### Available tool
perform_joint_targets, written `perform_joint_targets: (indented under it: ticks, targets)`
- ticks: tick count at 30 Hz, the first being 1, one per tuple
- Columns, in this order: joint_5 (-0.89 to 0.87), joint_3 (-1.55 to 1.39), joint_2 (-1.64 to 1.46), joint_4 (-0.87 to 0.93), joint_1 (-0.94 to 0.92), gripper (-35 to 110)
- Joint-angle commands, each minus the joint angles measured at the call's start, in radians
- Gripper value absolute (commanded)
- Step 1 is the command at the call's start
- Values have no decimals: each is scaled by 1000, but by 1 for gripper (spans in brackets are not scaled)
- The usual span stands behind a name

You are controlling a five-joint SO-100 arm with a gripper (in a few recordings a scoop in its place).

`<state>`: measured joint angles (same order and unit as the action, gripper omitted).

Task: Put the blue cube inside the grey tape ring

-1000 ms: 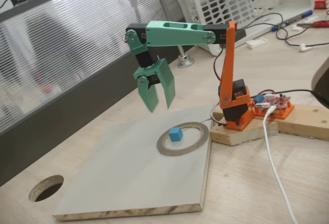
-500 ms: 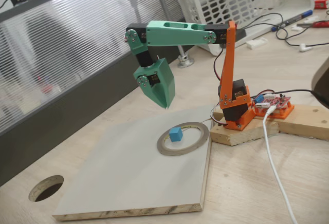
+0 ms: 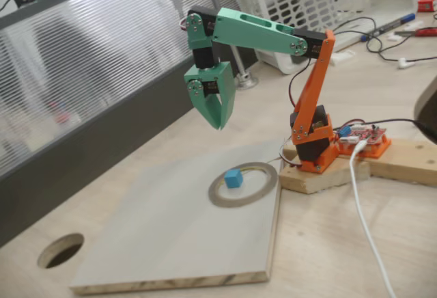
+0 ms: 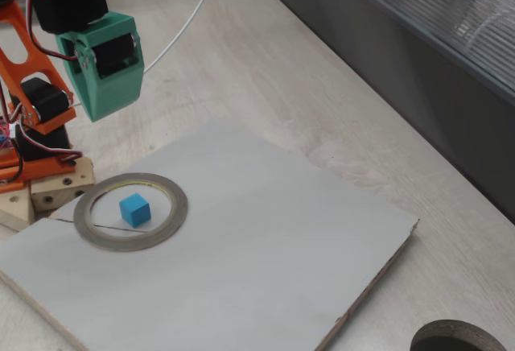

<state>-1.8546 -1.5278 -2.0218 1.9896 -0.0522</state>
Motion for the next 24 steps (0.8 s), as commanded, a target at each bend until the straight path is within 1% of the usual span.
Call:
perform_joint_targets:
  ticks: [1,24]
  targets:
    - [-12,11,-28,32,3,3]
    - [-9,11,-28,32,-5,3]
